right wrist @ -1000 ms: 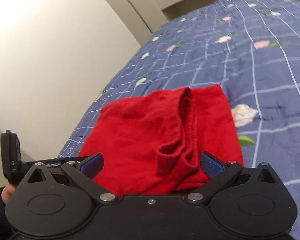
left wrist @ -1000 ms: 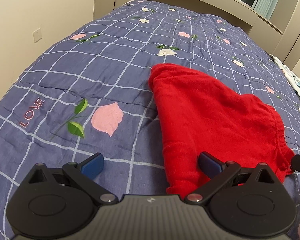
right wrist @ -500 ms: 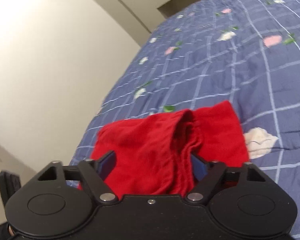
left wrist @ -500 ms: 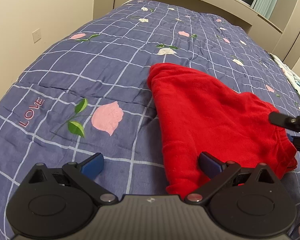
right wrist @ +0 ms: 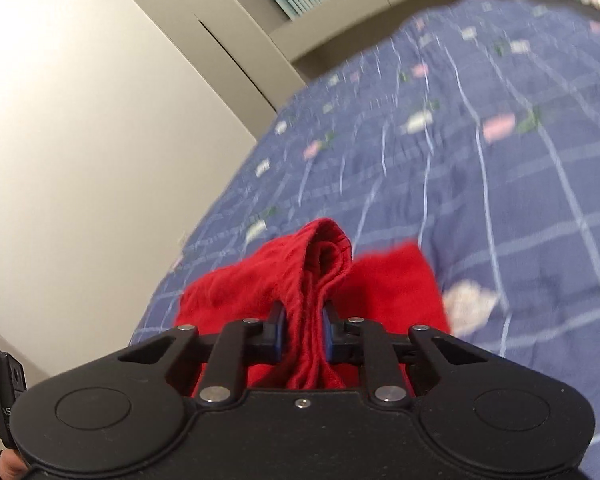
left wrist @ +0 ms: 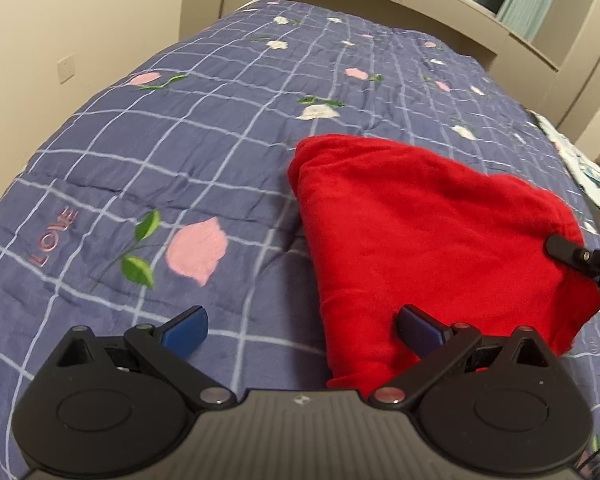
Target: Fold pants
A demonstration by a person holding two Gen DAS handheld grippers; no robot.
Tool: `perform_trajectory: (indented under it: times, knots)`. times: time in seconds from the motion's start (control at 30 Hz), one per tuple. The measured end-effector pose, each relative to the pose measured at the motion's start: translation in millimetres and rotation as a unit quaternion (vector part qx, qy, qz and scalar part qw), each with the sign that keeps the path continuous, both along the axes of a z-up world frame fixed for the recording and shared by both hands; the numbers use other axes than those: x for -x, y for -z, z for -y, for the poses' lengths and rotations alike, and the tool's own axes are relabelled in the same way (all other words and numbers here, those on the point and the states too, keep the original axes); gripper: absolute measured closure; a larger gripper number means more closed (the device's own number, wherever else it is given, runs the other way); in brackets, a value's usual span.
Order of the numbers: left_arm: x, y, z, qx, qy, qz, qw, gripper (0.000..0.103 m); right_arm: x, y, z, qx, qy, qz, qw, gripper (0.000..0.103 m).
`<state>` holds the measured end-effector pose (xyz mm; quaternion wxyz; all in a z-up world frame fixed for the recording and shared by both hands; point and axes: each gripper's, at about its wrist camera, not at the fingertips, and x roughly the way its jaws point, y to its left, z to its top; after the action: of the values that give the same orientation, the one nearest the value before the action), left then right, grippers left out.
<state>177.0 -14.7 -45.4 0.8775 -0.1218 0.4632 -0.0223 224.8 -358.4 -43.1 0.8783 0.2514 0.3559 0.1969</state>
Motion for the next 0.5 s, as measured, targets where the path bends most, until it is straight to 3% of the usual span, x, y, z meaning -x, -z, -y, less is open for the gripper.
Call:
perform_trajectory:
  times: [0.13, 0.33, 0.43, 0.5]
  knots:
    - [-1, 3, 14, -0.010, 0.018, 0.001, 0.9998, 0.001, 0, -9, 9, 0.034, 0.000, 0.008, 0.999, 0.084]
    - [-2, 16, 25, -0.016, 0.036, -0.009, 0.9992, 0.000, -2, 27, 18, 0.058, 0.028, -0.043, 0.997, 0.083]
    - [-2, 12, 23, -0.007, 0.036, -0.008, 0.9993, 0.001, 2, 33, 17, 0.057, 0.036, -0.042, 0.997, 0.080]
    - [-3, 5, 18, 0.007, 0.038, -0.004, 0.9993, 0.000, 4, 28, 15, 0.071, 0.036, -0.033, 0.996, 0.066]
